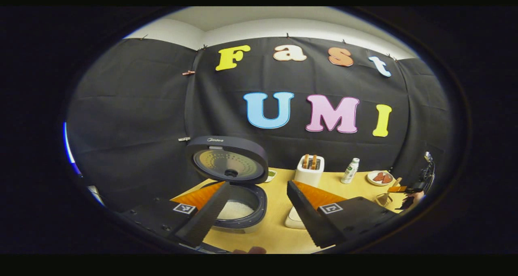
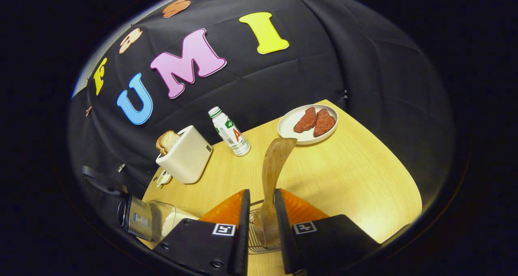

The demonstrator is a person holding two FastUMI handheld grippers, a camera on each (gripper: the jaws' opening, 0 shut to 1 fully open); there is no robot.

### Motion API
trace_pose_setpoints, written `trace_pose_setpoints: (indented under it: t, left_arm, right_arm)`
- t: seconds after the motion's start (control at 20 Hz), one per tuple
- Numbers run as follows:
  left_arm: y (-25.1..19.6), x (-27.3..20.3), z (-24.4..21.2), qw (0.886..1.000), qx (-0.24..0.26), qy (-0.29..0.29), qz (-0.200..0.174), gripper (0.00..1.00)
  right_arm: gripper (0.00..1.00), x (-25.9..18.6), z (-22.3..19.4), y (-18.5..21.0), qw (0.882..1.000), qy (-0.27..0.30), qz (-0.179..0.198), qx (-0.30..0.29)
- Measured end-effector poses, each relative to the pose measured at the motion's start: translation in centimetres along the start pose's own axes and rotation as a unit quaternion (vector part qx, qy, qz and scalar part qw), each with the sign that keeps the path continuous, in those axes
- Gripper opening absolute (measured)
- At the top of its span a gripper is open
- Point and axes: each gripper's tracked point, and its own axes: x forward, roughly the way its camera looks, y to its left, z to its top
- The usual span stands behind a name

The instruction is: Close the left gripper, press the button to open the rice cooker; take a wooden spoon from the chopstick holder with the right hand, scoop a spoonful of rice and pour it into the rice cooker, then put the wooden spoon back into the chopstick holder.

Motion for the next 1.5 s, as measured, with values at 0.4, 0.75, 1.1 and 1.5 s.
trace_pose_setpoints:
  t: [0.4,0.75,1.1,1.5]
  left_arm:
    - [-0.5,0.4,1.2,0.999,-0.011,-0.017,-0.032,0.95]
    - [-1.9,0.3,2.7,0.995,-0.019,-0.042,-0.083,0.95]
    - [-0.9,0.3,5.5,0.99,-0.011,-0.08,-0.112,0.92]
    - [4.4,3.2,9.8,0.988,0.015,-0.121,-0.089,0.95]
  right_arm:
    - [0.99,-5.5,1.8,-1.5,0.998,-0.04,-0.043,-0.03]
    - [0.98,-14.0,5.3,-0.4,0.99,-0.121,-0.058,-0.03]
    - [0.98,-21.9,7.1,3.4,0.979,-0.186,-0.067,-0.054]
    - [0.98,-28.2,7.7,15.0,0.967,-0.241,0.001,-0.078]
